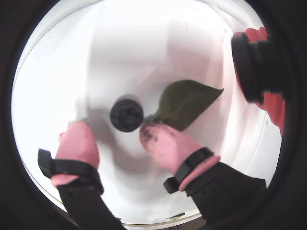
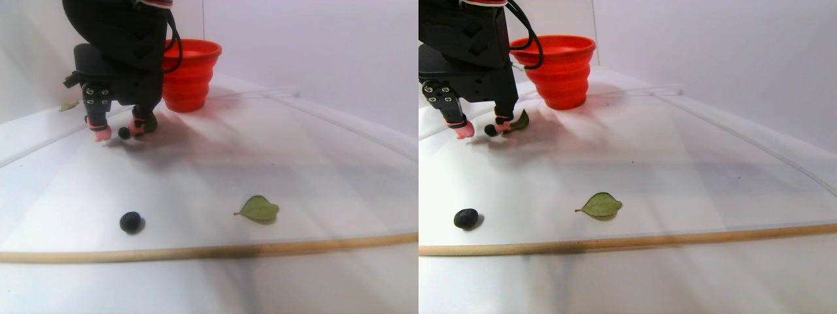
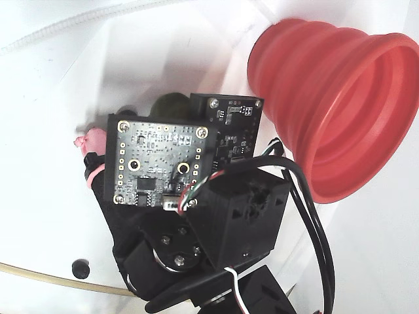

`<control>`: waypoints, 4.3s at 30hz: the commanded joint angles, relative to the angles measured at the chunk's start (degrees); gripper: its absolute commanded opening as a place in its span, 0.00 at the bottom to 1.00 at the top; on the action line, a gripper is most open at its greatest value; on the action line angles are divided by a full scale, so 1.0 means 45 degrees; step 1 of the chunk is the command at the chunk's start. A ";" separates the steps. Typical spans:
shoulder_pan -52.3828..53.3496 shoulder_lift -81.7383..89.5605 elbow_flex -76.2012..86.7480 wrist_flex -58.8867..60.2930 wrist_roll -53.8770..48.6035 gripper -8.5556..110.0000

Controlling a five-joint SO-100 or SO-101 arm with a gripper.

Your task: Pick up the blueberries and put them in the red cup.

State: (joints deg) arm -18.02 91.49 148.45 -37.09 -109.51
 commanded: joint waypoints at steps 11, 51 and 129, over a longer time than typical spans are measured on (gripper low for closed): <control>0.0078 -0.0234 -0.0566 -0.0215 0.0000 0.24; -0.0117 -0.0664 -0.0977 -0.0625 0.1074 0.17; 0.0098 1.1660 0.0566 1.0449 0.2969 0.16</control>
State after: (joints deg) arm -16.44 138.78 151.44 9.05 -96.50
